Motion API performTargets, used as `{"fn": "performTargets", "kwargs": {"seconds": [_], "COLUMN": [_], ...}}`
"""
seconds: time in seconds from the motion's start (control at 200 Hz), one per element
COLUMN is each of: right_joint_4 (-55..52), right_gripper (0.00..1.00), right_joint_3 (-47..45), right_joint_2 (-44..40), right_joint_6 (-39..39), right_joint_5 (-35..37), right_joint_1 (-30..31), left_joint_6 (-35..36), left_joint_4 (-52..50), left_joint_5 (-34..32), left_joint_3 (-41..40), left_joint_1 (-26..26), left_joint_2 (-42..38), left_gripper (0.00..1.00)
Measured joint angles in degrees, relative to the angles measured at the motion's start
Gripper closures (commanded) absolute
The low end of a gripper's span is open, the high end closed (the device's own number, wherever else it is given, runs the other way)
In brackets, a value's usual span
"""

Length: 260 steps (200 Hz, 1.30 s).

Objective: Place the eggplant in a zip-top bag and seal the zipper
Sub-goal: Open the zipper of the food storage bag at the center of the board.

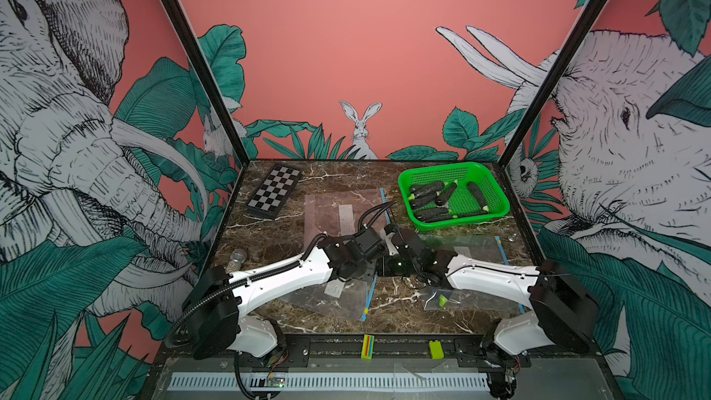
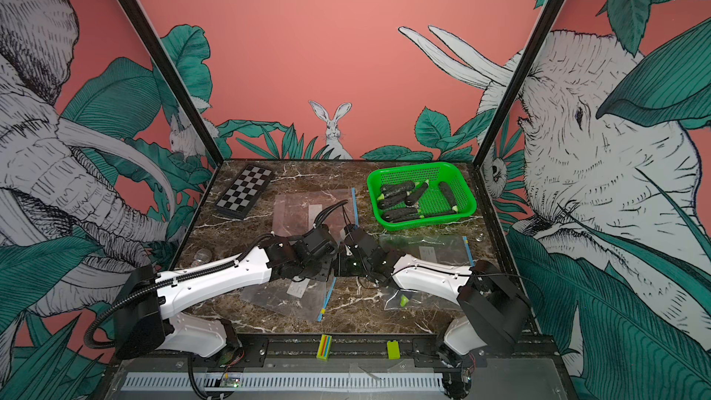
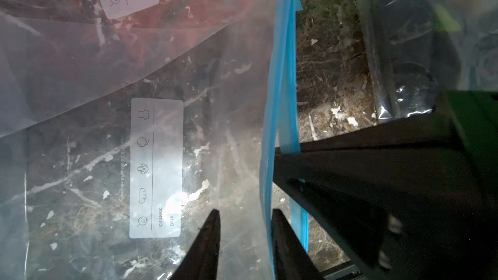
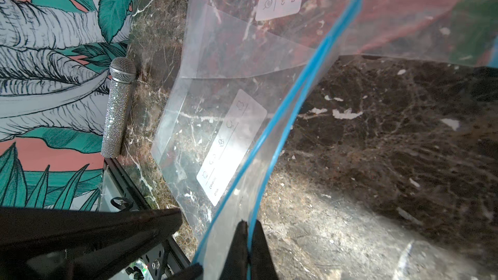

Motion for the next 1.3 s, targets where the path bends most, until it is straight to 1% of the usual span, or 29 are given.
{"fn": "performTargets", "kwargs": {"seconds": [0.05,0.09,0.42,0.51,0.585,0.635,0.85,0.9,0.975,1.12,1.3], "right_joint_4": [-0.46,-0.98,-3.67,-4.48,-4.90,-5.31,-8.76,-9.64,-10.38,-12.28,-15.50], "right_gripper": [1.00,1.00,1.00,1.00,1.00,1.00,1.00,0.96,0.85,0.70,0.63], "right_joint_3": [0.00,0.00,0.15,0.83,1.27,1.53,3.34,4.20,5.05,5.42,5.49], "right_joint_2": [-0.17,-0.39,-5.09,-5.22,-5.38,-5.49,-5.88,-5.88,-6.05,-7.76,-12.24], "right_joint_6": [0.00,-0.02,-0.46,-0.61,-0.74,-0.92,-2.05,-2.43,-2.82,-3.50,-4.31], "right_joint_5": [0.15,0.22,1.20,1.31,1.46,1.62,1.81,1.70,1.53,1.49,0.46], "right_joint_1": [0.15,0.31,0.87,0.87,0.87,0.87,0.87,0.87,0.87,0.83,-0.96], "left_joint_6": [-0.07,0.04,0.15,0.22,0.00,0.20,0.15,0.09,-0.26,-1.42,-2.86], "left_joint_4": [0.00,0.00,0.00,-0.02,-0.15,-0.55,-5.18,-6.54,-8.37,-11.52,-15.67], "left_joint_5": [0.02,0.02,0.09,0.09,0.02,-0.20,-1.33,-1.51,-1.86,-2.73,-3.61], "left_joint_3": [0.00,0.00,0.00,0.00,0.00,0.00,1.64,2.69,4.02,5.25,7.98], "left_joint_1": [0.00,0.00,0.00,0.00,0.00,-0.02,-0.02,-0.02,-0.04,-0.13,-0.13], "left_joint_2": [0.00,0.00,0.00,0.00,0.00,-0.02,-1.60,-2.29,-3.80,-7.69,-10.69], "left_gripper": [0.71,0.73,0.71,0.81,0.94,1.00,1.00,1.00,1.00,1.00,1.00]}}
